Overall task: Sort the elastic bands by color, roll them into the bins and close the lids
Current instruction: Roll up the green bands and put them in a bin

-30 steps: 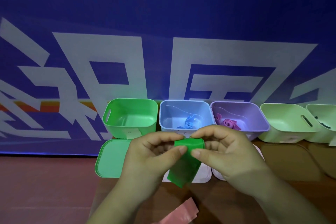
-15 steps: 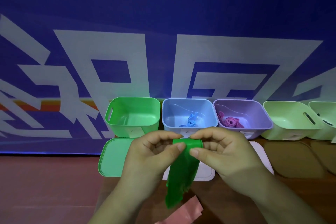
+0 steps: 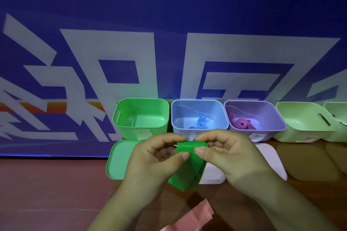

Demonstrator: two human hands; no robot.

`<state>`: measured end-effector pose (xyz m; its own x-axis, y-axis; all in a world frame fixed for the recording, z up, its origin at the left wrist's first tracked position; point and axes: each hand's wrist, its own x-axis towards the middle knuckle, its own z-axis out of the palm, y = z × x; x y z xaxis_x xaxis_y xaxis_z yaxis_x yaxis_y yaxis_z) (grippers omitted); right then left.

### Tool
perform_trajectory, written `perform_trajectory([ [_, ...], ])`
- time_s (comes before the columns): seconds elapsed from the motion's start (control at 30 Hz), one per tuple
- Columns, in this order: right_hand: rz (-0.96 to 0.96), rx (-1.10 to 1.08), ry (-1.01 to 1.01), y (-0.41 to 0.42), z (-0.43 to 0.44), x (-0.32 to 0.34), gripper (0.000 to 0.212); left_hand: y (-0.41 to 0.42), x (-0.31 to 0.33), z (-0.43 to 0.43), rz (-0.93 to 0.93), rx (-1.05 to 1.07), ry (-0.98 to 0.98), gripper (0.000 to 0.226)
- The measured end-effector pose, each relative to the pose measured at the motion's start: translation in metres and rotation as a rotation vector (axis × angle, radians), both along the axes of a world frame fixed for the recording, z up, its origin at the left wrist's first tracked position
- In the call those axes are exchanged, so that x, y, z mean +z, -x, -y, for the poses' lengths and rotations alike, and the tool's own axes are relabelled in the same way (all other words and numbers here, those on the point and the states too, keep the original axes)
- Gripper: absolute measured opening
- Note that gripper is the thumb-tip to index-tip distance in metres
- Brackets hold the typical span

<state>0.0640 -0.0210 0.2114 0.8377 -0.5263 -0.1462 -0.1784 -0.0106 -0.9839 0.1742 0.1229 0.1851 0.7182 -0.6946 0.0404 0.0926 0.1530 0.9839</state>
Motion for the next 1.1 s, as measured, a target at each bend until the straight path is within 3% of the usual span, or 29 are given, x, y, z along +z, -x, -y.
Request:
perform_trajectory([
  [0.67,-0.01,0.039,0.033,0.019,0.003,-0.002,0.008,0.02,0.003,0.007,0.022,-0.007,0.03,0.039],
  [0.87,0.071,0.007,0.018,0.035,0.005,0.005,0.036,0.031,0.012,0.013,0.041,0.028,-0.018,0.038],
  [1.1,0.127,-0.026,0.197,0.059,0.015,0.006,0.039,0.055,0.025,0.026,0.118,0.042,-0.103,0.035],
])
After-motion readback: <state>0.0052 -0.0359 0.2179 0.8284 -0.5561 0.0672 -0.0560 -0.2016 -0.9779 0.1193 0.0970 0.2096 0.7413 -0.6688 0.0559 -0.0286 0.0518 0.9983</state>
